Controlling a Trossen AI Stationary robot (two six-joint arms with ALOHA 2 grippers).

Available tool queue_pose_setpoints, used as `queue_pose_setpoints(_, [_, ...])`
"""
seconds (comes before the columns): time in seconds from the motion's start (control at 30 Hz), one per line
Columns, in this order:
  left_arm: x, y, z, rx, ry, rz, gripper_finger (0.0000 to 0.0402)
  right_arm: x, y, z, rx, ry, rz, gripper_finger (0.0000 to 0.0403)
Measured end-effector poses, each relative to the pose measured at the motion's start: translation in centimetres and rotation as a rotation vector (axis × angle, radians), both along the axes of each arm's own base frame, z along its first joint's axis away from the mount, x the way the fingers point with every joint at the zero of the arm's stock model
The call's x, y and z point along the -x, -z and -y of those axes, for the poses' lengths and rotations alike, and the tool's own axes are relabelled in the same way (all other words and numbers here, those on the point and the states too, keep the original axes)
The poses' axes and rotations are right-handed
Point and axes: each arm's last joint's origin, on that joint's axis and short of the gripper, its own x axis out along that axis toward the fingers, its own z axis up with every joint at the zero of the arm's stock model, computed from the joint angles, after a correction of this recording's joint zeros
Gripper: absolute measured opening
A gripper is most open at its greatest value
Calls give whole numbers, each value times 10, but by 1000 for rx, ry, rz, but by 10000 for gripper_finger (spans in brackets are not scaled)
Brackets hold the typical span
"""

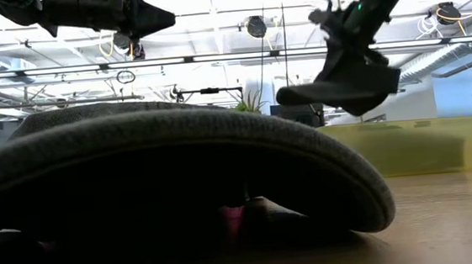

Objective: Pick & Place hat
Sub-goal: Put the top black cap into the yellow bin

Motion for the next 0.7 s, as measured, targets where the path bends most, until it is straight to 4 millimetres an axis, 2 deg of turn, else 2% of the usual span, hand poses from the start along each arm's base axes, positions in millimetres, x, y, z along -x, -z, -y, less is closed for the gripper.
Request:
queue_pose_setpoints(0.2, [0, -1, 0, 19, 0, 18, 108, -13, -9, -39, -80, -32, 23, 1])
queue_pose_setpoints(0.37, [0, -2, 0, 26, 0, 24, 108, -19, 3, -61, -158, 5, -30, 1])
queue_pose_setpoints(0.5, [0, -2, 0, 26, 0, 25, 108, -19, 10, -69, -170, 51, -77, 0])
queue_pose_setpoints(0.7, [0, -3, 0, 23, 2, 32, 108, -14, 15, -69, -161, 137, -110, 1])
